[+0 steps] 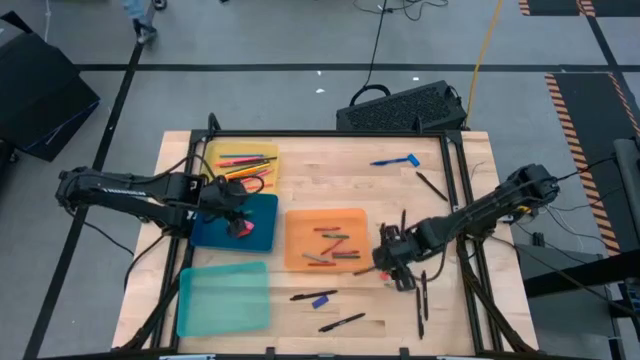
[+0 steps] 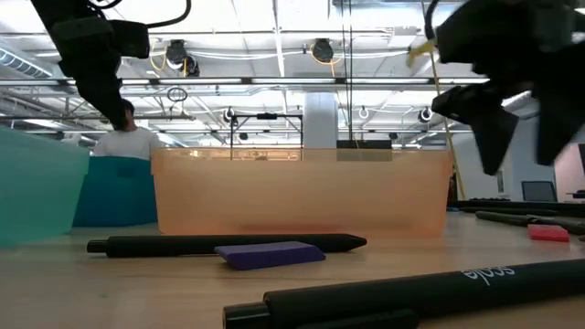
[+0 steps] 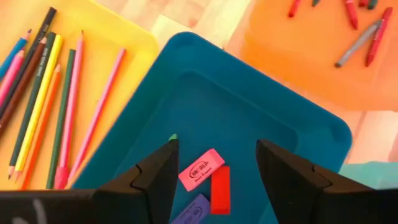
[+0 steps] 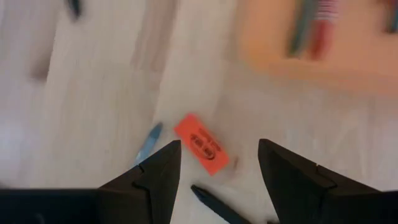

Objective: Sort crayons/erasers/pens/pencils in bins
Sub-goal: Put the orange eraser into the blue bin, then put the blue eraser into the blue bin

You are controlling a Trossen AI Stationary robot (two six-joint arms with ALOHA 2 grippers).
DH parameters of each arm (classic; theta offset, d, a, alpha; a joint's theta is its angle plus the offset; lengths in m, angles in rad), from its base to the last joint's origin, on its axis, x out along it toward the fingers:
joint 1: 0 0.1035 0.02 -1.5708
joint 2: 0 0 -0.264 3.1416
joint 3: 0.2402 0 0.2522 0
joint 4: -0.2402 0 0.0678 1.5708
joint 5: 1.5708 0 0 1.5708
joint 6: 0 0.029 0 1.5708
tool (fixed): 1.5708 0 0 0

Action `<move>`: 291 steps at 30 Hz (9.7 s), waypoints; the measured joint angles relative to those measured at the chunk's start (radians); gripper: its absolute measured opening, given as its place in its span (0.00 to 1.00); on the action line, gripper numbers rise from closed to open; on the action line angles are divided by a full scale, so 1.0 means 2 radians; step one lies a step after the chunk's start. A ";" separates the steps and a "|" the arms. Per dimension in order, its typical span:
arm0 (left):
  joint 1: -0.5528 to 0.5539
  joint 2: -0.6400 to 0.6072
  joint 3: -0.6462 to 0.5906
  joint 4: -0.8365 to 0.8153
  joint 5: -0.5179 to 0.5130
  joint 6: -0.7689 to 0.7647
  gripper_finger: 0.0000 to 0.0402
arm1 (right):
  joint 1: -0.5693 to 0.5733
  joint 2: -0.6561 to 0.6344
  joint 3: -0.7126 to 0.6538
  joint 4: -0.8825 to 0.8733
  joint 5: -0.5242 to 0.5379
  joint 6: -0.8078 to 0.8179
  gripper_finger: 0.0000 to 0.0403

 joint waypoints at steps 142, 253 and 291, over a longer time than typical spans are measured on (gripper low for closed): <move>0.099 0.103 -0.086 0.128 0.129 -0.284 0.06 | -0.364 -0.018 0.166 -0.053 0.117 -0.077 0.58; 0.197 0.407 0.178 0.649 0.273 -0.343 0.05 | -0.312 -0.011 0.196 0.031 0.083 -0.159 0.21; -0.063 0.047 -0.064 -0.037 0.099 -0.200 0.19 | 0.001 0.131 0.197 0.141 0.020 -0.119 0.52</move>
